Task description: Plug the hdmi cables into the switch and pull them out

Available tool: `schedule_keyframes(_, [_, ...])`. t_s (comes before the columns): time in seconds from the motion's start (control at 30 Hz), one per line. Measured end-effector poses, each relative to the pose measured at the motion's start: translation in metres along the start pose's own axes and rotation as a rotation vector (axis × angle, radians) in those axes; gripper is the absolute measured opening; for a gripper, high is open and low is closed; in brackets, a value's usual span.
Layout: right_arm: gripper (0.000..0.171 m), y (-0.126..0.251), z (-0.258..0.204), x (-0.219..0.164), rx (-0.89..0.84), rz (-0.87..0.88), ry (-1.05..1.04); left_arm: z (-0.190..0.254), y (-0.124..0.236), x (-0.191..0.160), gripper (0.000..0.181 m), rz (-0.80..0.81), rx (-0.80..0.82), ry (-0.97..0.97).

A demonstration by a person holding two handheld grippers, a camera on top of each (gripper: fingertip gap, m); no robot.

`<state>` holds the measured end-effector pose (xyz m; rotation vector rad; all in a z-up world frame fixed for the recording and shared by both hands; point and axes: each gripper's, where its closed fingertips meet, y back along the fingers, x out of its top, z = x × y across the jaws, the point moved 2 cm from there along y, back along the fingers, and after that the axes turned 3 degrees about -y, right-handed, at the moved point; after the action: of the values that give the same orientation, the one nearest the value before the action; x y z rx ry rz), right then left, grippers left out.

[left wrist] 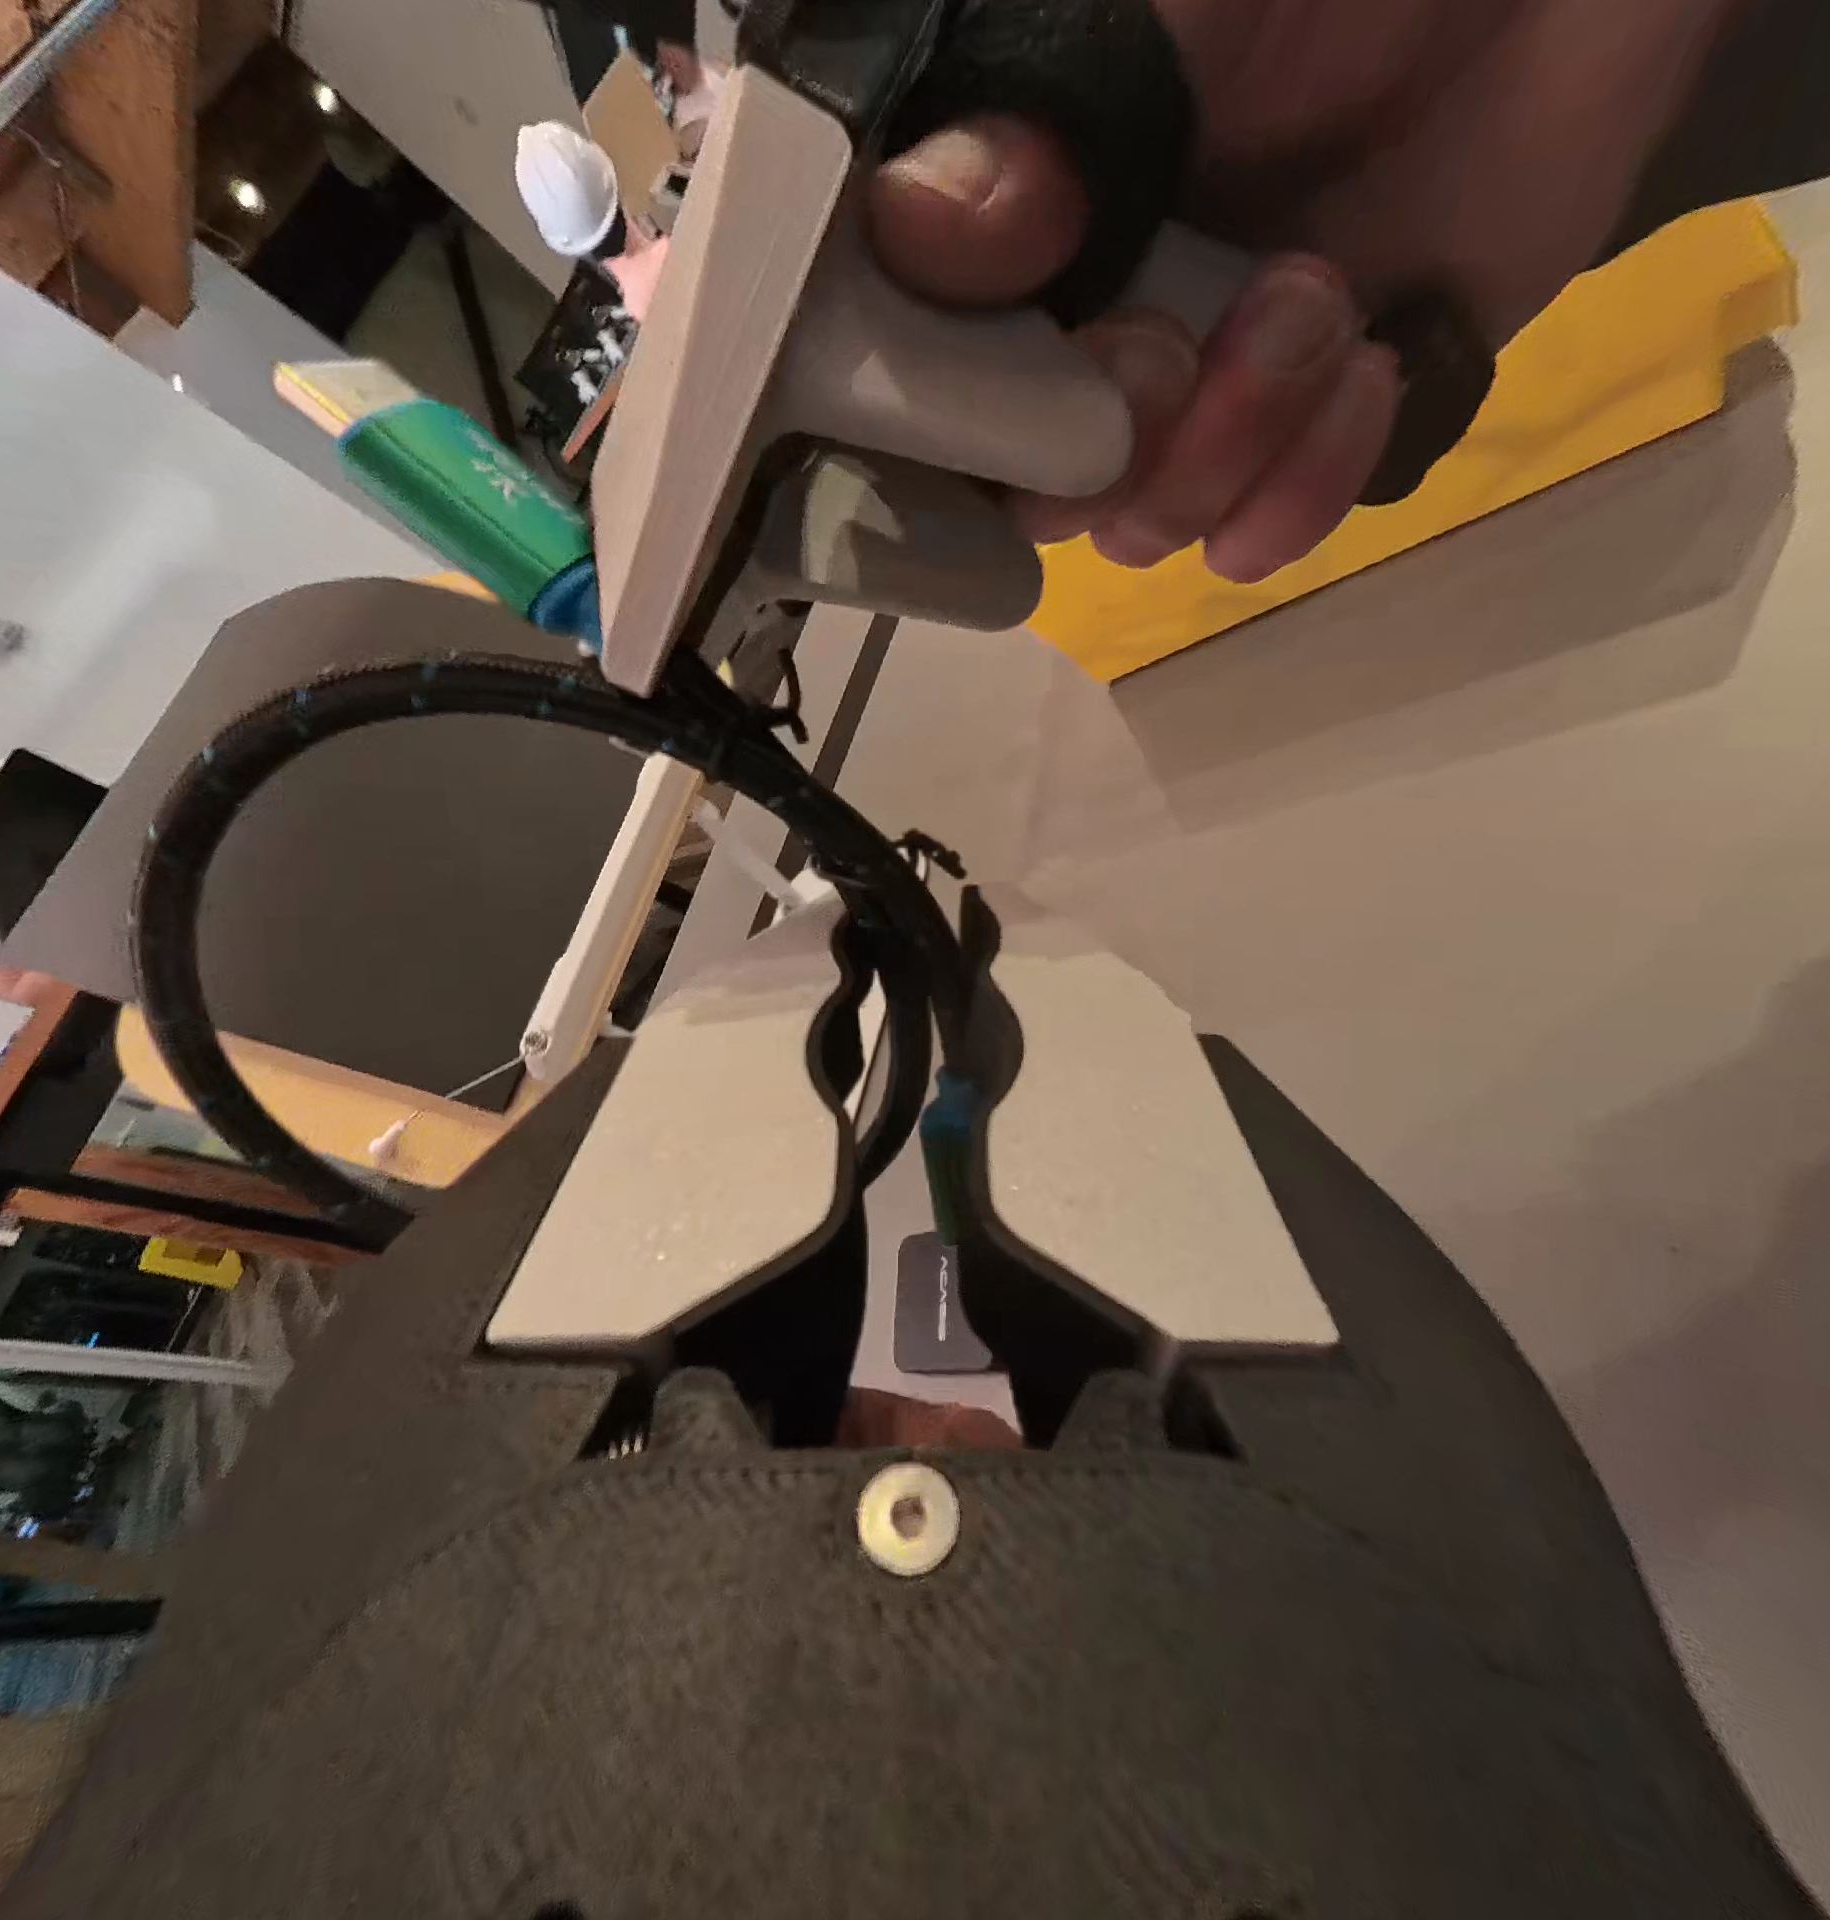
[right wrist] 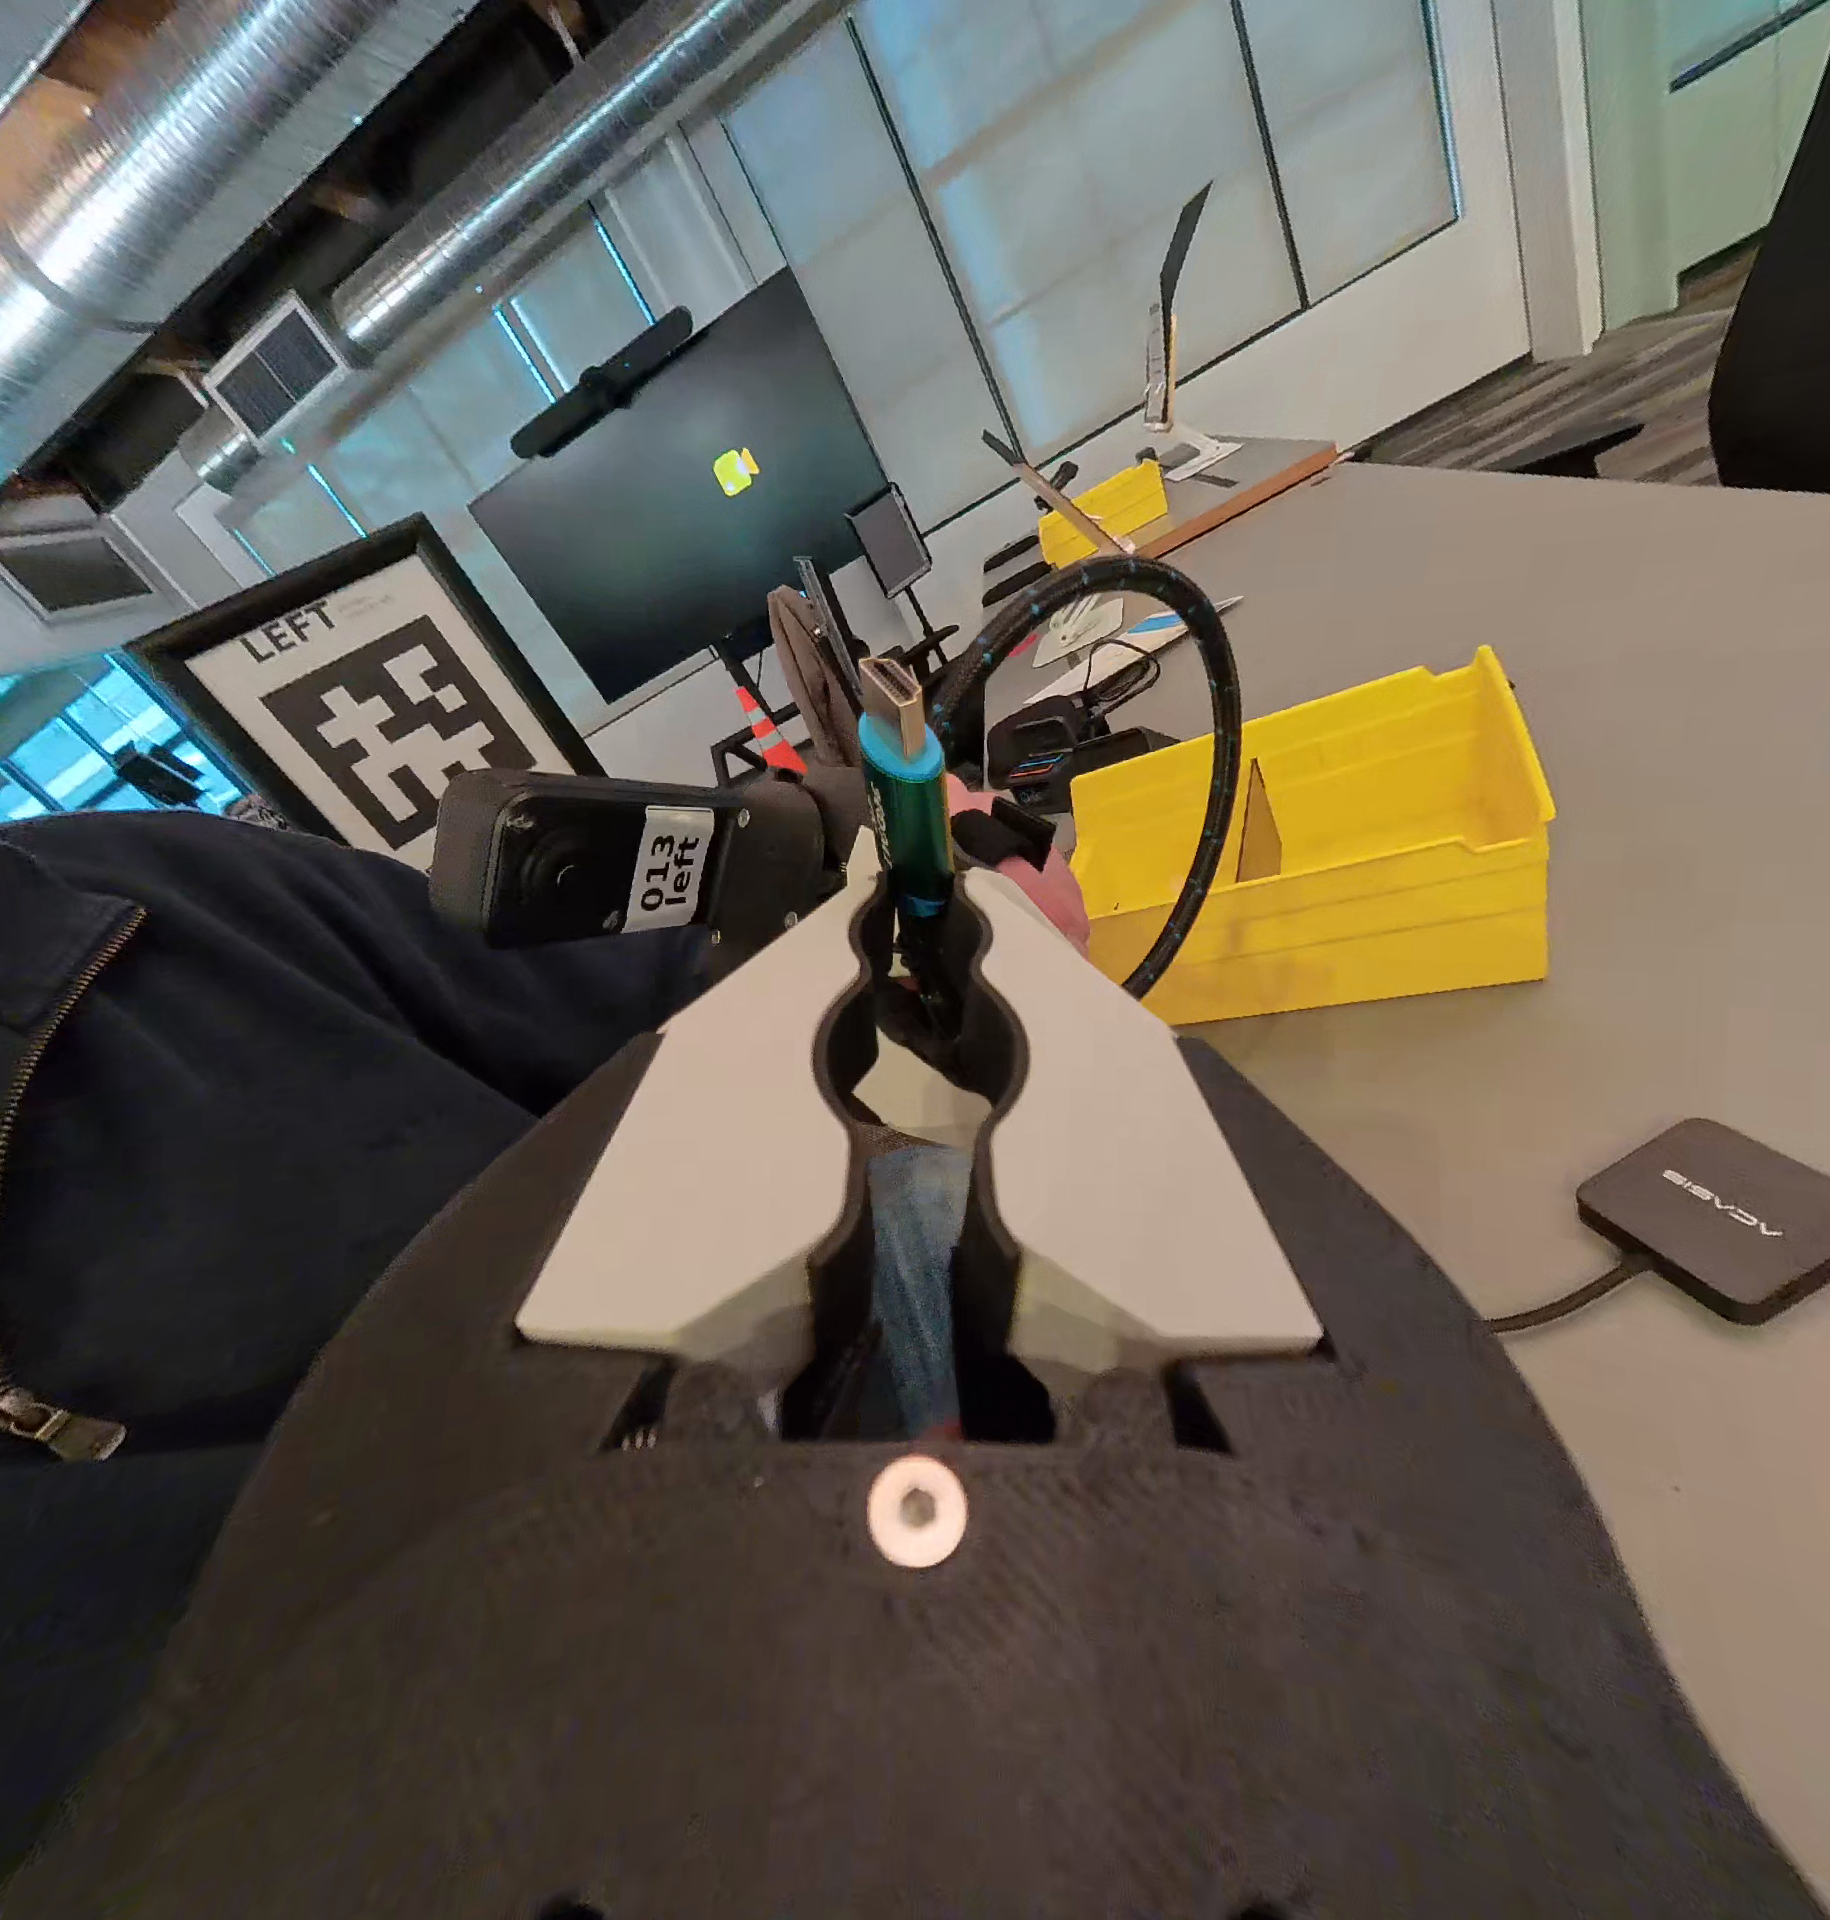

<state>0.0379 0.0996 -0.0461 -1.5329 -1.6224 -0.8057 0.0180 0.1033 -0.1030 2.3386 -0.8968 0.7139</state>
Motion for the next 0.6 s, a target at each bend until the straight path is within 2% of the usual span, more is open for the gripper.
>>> schedule_keyframes(0.13, [0.008, -0.001, 0.007, 0.005, -0.027, 0.05, 0.031, -0.008, -0.002, -0.007, 0.01, -0.01, 0.006, 0.175])
schedule_keyframes(0.17, [0.015, 0.001, 0.011, 0.007, -0.063, 0.06, 0.054, -0.01, -0.002, -0.007, 0.009, -0.001, 0.0, 0.227])
schedule_keyframes(0.2, [0.035, 0.004, 0.016, 0.008, -0.123, 0.059, 0.09, -0.011, -0.002, -0.006, 0.009, 0.008, -0.005, 0.279])
schedule_keyframes(0.23, [0.04, 0.009, 0.02, 0.008, -0.196, 0.047, 0.156, -0.012, -0.001, -0.006, 0.009, 0.019, -0.02, 0.333])
schedule_keyframes(0.3, [0.035, 0.019, 0.025, 0.007, -0.353, -0.005, 0.349, -0.014, -0.001, -0.005, 0.009, 0.041, -0.039, 0.414])
schedule_keyframes(0.43, [0.027, 0.026, 0.011, 0.011, -0.67, -0.134, 0.927, -0.014, -0.001, -0.002, 0.009, 0.071, -0.108, 0.551])
schedule_keyframes(0.53, [0.02, 0.013, -0.001, 0.004, -0.758, -0.261, 1.249, -0.012, -0.001, 0.0, 0.009, 0.078, -0.153, 0.624])
schedule_keyframes(0.6, [0.019, 0.005, -0.001, 0.0, -0.797, -0.324, 1.378, -0.009, 0.0, 0.003, 0.009, 0.081, -0.186, 0.66])
